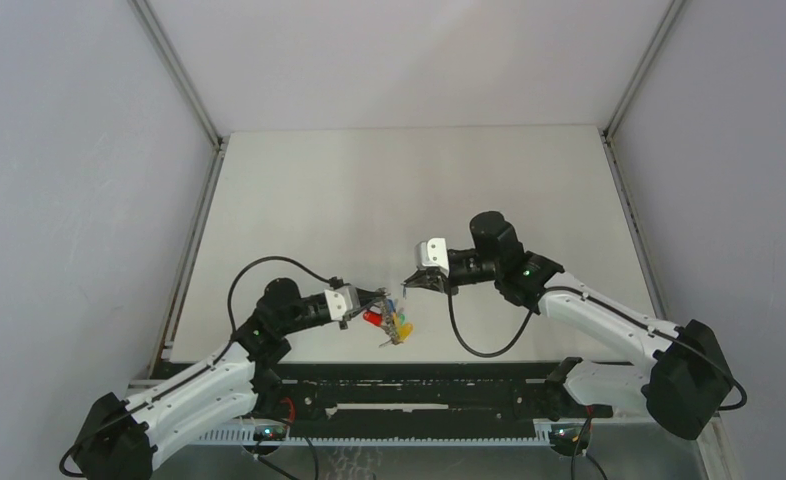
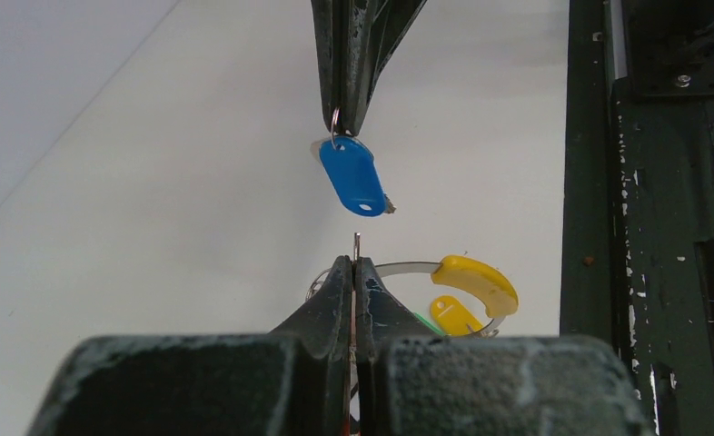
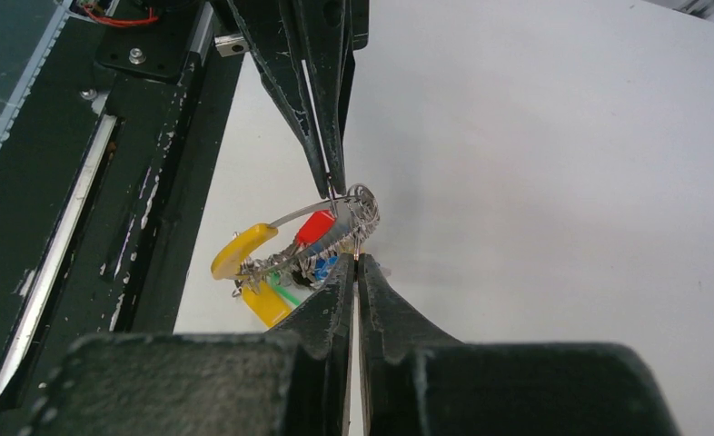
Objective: Put the keys on the keyring
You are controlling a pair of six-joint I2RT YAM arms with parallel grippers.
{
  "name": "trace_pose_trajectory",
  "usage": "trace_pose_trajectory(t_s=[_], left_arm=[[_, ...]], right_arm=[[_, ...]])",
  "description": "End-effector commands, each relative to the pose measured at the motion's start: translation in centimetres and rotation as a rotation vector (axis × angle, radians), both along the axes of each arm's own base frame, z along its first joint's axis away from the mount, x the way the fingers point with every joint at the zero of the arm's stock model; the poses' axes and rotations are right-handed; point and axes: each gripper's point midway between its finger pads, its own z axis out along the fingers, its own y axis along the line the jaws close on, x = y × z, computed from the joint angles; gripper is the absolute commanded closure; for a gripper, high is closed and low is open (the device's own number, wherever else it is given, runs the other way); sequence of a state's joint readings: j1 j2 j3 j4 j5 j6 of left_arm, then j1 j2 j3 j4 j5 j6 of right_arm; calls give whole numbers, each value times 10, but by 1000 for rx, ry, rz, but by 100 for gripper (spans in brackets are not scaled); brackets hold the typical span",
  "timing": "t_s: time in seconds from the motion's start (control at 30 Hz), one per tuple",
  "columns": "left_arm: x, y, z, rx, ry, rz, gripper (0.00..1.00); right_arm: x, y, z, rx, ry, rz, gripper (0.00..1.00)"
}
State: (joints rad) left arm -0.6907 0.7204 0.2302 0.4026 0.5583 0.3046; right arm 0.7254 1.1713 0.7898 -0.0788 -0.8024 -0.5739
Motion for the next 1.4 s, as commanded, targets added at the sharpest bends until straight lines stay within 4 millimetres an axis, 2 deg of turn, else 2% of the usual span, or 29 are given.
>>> trace_pose_trajectory(t_s=[0.0,0.3,0.53,1.37], left_arm=[[6,-6,51,-84,-156,-19,100],[9,-8,54,-108,-196,-22,100],[8,-5,55,-209,-153,-58,100],[4,-10,44,-183,-91,-106,100]], right_arm=[[3,5,7,15,-64,17,100],[7,9,-4,-15,-113,34,100],[8,8,-8,-17,-119,52,100],[-1,4,13,51,-191,66,100]])
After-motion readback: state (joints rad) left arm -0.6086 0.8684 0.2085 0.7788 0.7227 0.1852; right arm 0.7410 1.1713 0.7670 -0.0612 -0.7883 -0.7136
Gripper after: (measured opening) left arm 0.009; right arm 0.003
